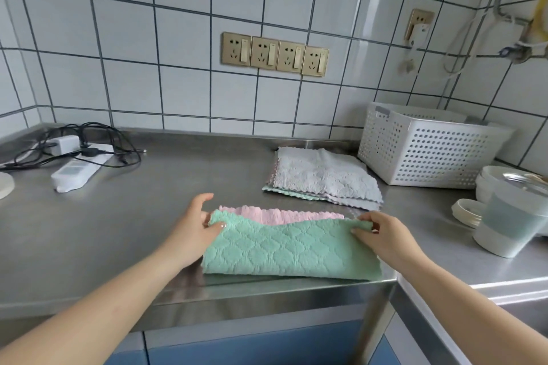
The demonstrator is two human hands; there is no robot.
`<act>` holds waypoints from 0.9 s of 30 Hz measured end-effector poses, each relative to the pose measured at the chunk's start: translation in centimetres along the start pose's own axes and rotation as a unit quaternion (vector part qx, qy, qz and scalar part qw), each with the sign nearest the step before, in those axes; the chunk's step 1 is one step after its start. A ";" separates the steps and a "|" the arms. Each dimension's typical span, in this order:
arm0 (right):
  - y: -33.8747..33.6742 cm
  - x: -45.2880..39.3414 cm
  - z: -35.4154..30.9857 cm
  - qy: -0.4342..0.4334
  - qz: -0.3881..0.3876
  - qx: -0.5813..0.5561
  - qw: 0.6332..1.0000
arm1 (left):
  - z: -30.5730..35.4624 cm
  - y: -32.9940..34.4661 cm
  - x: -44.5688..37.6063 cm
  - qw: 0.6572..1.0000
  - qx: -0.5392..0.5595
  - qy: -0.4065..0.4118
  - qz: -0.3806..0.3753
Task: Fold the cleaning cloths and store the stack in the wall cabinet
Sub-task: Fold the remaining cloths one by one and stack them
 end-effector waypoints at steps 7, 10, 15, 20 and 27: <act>2.1 -4.4 0.6 0.032 -0.020 0.041 0.998 | -0.4 0.7 -3.6 0.999 -0.046 0.001 0.029; 3.0 -5.8 0.9 0.037 -0.035 0.053 0.997 | -0.5 1.1 -4.8 0.998 -0.062 0.003 0.026; 3.5 -7.2 1.3 0.037 -0.041 0.069 0.996 | -0.6 1.6 -6.4 0.996 -0.086 0.000 0.020; 3.8 -8.0 1.4 0.031 -0.040 0.073 0.996 | -0.7 1.9 -7.2 0.993 -0.119 -0.018 0.006; 3.1 -7.8 0.2 0.026 -0.018 0.089 0.996 | 0.9 1.8 -6.8 0.965 -0.260 0.018 -0.029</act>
Point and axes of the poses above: each hand's wrist, its own x-axis away from the middle knuckle, its own y-axis out of the palm, z = x × y, the point moved 8 cm from there along -x, towards the middle knuckle, and after that the axes turned 3 degrees about x, right-handed, at the moved point
